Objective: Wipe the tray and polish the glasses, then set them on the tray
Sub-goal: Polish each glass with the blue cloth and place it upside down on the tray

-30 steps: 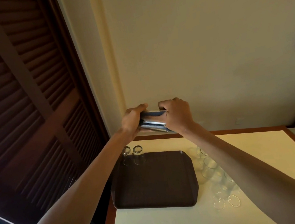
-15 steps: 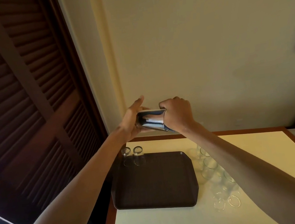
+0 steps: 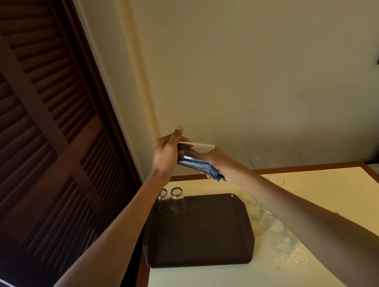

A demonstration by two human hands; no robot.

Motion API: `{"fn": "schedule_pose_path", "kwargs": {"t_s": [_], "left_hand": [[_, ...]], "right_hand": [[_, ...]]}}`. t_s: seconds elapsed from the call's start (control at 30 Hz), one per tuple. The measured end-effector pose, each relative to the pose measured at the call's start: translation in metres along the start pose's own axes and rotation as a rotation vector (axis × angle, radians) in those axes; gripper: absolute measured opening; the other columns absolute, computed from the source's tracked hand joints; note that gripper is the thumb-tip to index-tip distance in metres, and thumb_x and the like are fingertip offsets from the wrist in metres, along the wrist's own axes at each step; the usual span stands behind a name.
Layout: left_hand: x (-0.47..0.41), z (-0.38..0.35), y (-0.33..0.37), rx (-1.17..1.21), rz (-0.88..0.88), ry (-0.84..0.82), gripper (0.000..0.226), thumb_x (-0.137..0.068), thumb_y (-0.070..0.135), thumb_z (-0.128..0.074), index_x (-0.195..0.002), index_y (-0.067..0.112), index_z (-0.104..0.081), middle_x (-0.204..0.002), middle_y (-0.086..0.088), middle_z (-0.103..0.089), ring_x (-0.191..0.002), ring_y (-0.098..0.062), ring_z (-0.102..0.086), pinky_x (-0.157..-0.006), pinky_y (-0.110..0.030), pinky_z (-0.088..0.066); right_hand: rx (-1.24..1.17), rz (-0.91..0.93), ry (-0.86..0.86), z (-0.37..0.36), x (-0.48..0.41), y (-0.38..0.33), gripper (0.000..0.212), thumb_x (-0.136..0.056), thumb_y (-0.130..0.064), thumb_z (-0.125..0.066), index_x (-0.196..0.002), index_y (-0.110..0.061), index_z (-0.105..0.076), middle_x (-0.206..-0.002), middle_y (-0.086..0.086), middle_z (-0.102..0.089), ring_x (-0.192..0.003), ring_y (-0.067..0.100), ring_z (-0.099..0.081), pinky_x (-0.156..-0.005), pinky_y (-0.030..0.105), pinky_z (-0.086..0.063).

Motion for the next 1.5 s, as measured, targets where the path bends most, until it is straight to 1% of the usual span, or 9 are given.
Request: {"fn": "schedule_pose_path", "kwargs": {"t_s": [0.13, 0.23, 0.43, 0.67, 0.8, 0.9, 1.03, 1.27, 1.5], "left_hand": [[0.003, -0.006, -0.013, 0.168, 0.246, -0.209, 0.062, -0.103, 0.058, -0.044, -0.108, 0.001, -0.068, -0.098, -0.017, -0.069, -0.089, -0.029, -0.065, -0.082, -0.041, -0.052], [0.006, -0.007, -0.019, 0.137, 0.351, -0.214, 0.061, -0.101, 0.059, -0.051, -0.109, 0.0, -0.066, -0.104, -0.022, -0.068, -0.094, -0.033, -0.066, -0.093, -0.048, -0.056], [0.008, -0.004, -0.002, 0.009, 0.158, -0.048, 0.051, -0.103, 0.052, -0.054, -0.082, 0.008, -0.069, -0.079, -0.012, -0.071, -0.083, -0.035, -0.069, -0.088, -0.045, -0.058], [0.018, 0.003, 0.02, 0.005, -0.098, 0.042, 0.048, -0.107, 0.042, -0.05, -0.081, 0.009, -0.074, -0.079, -0.014, -0.077, -0.077, -0.032, -0.075, -0.079, -0.04, -0.059], [0.014, 0.0, 0.004, 0.153, 0.125, -0.154, 0.056, -0.104, 0.053, -0.046, -0.105, 0.002, -0.068, -0.099, -0.018, -0.072, -0.088, -0.029, -0.068, -0.079, -0.038, -0.055], [0.017, 0.0, -0.004, 0.133, 0.289, -0.141, 0.053, -0.105, 0.054, -0.047, -0.103, 0.005, -0.065, -0.1, -0.019, -0.068, -0.088, -0.028, -0.068, -0.082, -0.039, -0.058], [0.018, 0.009, 0.007, -0.039, 0.146, -0.025, 0.054, -0.106, 0.055, -0.045, -0.084, 0.01, -0.065, -0.084, -0.015, -0.068, -0.081, -0.031, -0.068, -0.084, -0.042, -0.058], [0.023, 0.013, 0.033, -0.082, -0.154, 0.042, 0.053, -0.109, 0.046, -0.046, -0.086, 0.008, -0.076, -0.077, -0.006, -0.077, -0.076, -0.022, -0.076, -0.079, -0.038, -0.059], [0.029, 0.0, 0.004, 0.154, 0.307, -0.236, 0.056, -0.105, 0.055, -0.045, -0.111, 0.003, -0.065, -0.096, -0.015, -0.07, -0.081, -0.024, -0.072, -0.069, -0.035, -0.06]], "right_hand": [[0.899, 0.634, 0.437, 0.018, 0.025, -0.048, 0.014, -0.081, -0.016, -0.062, -0.068, -0.012, -0.067, -0.059, 0.005, -0.063, -0.048, 0.019, -0.051, -0.045, 0.025, -0.036], [1.092, 0.838, 0.551, 0.017, 0.033, -0.061, 0.021, -0.077, -0.025, -0.073, -0.061, -0.017, -0.062, -0.047, -0.001, -0.053, -0.042, 0.021, -0.046, -0.045, 0.023, -0.033], [0.868, 0.634, 0.456, 0.024, 0.021, -0.045, 0.004, -0.081, -0.011, -0.073, -0.078, -0.013, -0.071, -0.069, 0.003, -0.069, -0.06, 0.022, -0.062, -0.054, 0.032, -0.053], [-0.159, -0.053, -0.107, -0.01, 0.016, -0.004, 0.029, -0.101, -0.028, -0.058, -0.09, -0.001, -0.062, -0.065, 0.009, -0.063, -0.042, 0.011, -0.058, -0.039, 0.019, -0.043], [0.786, 0.426, 0.353, 0.019, 0.016, -0.038, 0.011, -0.089, -0.014, -0.069, -0.087, -0.004, -0.07, -0.076, 0.008, -0.07, -0.064, 0.025, -0.067, -0.054, 0.029, -0.05], [1.112, 0.779, 0.594, 0.014, 0.039, -0.066, 0.021, -0.077, -0.021, -0.076, -0.062, -0.018, -0.061, -0.051, -0.004, -0.055, -0.045, 0.017, -0.049, -0.045, 0.023, -0.039], [0.927, 0.78, 0.537, 0.017, 0.027, -0.058, 0.015, -0.082, -0.023, -0.076, -0.07, -0.018, -0.067, -0.061, -0.001, -0.065, -0.053, 0.018, -0.056, -0.049, 0.028, -0.048], [-0.073, 0.055, -0.152, -0.013, 0.018, -0.017, 0.035, -0.097, -0.038, -0.061, -0.091, -0.004, -0.062, -0.064, 0.007, -0.057, -0.039, 0.008, -0.051, -0.039, 0.019, -0.042], [1.177, 0.7, 0.495, 0.015, 0.052, -0.078, 0.013, -0.082, -0.012, -0.064, -0.071, -0.019, -0.064, -0.061, -0.001, -0.056, -0.059, 0.024, -0.05, -0.056, 0.027, -0.028]]}}
Point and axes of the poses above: each hand's wrist, its own x-axis away from the middle knuckle, its own z-axis out of the back of the hand, y = z × x, the point moved 7 cm from there along -x, towards the middle knuckle
